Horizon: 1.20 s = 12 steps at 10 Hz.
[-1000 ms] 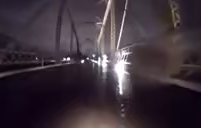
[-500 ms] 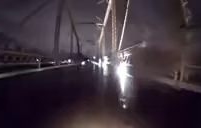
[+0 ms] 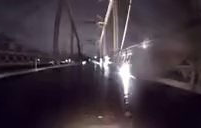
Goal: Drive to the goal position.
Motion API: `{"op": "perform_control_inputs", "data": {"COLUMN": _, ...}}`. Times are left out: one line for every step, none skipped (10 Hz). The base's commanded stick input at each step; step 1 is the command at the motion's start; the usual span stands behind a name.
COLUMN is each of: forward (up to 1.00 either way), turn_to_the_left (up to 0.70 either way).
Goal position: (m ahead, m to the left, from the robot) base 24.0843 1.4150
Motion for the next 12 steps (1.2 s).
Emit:
{"op": "perform_control_inputs", "data": {"forward": 1.00, "turn_to_the_left": 0.00}}
{"op": "perform_control_inputs", "data": {"forward": 1.00, "turn_to_the_left": 0.00}}
{"op": "perform_control_inputs", "data": {"forward": 1.00, "turn_to_the_left": 0.00}}
{"op": "perform_control_inputs", "data": {"forward": 1.00, "turn_to_the_left": 0.00}}
{"op": "perform_control_inputs", "data": {"forward": 1.00, "turn_to_the_left": 0.00}}
{"op": "perform_control_inputs", "data": {"forward": 1.00, "turn_to_the_left": 0.00}}
{"op": "perform_control_inputs", "data": {"forward": 1.00, "turn_to_the_left": 0.00}}
{"op": "perform_control_inputs", "data": {"forward": 1.00, "turn_to_the_left": 0.00}}
{"op": "perform_control_inputs", "data": {"forward": 1.00, "turn_to_the_left": 0.00}}
{"op": "perform_control_inputs", "data": {"forward": 1.00, "turn_to_the_left": 0.00}}
{"op": "perform_control_inputs", "data": {"forward": 1.00, "turn_to_the_left": 0.00}}
{"op": "perform_control_inputs", "data": {"forward": 1.00, "turn_to_the_left": 0.00}}
